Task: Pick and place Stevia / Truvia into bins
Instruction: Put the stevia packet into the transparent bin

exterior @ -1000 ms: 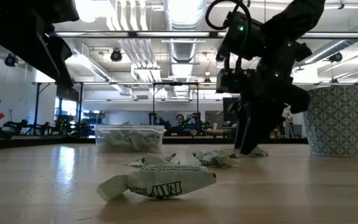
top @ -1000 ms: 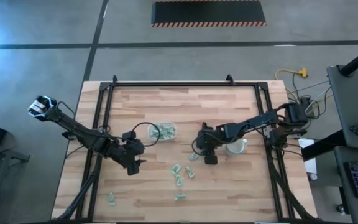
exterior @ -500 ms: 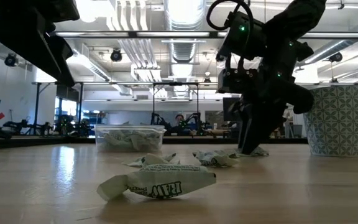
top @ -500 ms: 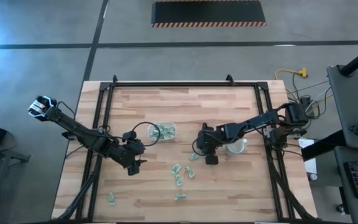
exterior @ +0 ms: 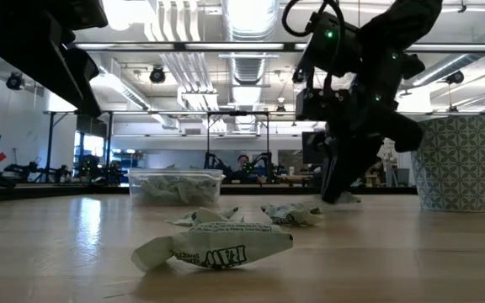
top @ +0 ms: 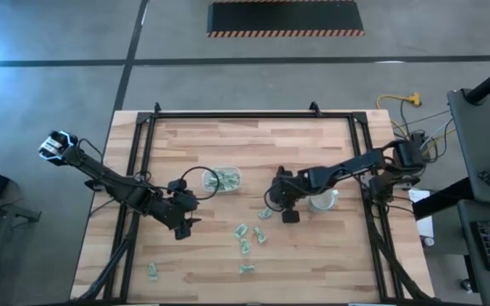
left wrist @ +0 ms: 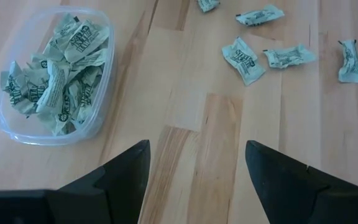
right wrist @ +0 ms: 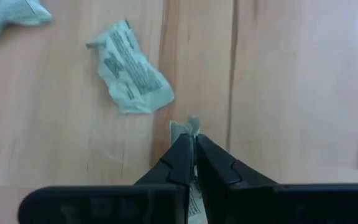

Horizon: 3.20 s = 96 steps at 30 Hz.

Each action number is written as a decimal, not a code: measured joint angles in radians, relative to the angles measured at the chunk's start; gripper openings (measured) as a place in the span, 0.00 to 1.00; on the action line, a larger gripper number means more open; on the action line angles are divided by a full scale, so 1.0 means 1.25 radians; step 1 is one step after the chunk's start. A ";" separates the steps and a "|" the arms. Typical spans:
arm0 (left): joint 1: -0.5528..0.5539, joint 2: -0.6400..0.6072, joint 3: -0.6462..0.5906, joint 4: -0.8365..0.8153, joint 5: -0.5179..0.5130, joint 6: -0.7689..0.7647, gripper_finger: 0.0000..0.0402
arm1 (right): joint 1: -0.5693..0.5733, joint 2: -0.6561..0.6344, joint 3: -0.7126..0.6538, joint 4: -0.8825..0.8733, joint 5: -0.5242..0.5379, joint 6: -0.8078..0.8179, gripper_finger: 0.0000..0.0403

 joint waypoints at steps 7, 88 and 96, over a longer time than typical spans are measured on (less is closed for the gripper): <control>0.001 0.000 0.000 0.000 -0.001 0.003 0.61 | 0.001 -0.056 0.000 0.028 0.048 -0.043 0.03; -0.328 0.119 0.019 -0.008 0.283 -0.715 0.61 | -0.049 -0.074 0.085 0.079 -0.048 -0.150 0.38; -0.361 0.235 0.065 -0.009 0.465 -0.985 0.61 | -0.041 -0.117 -0.007 0.180 -0.048 -0.135 0.38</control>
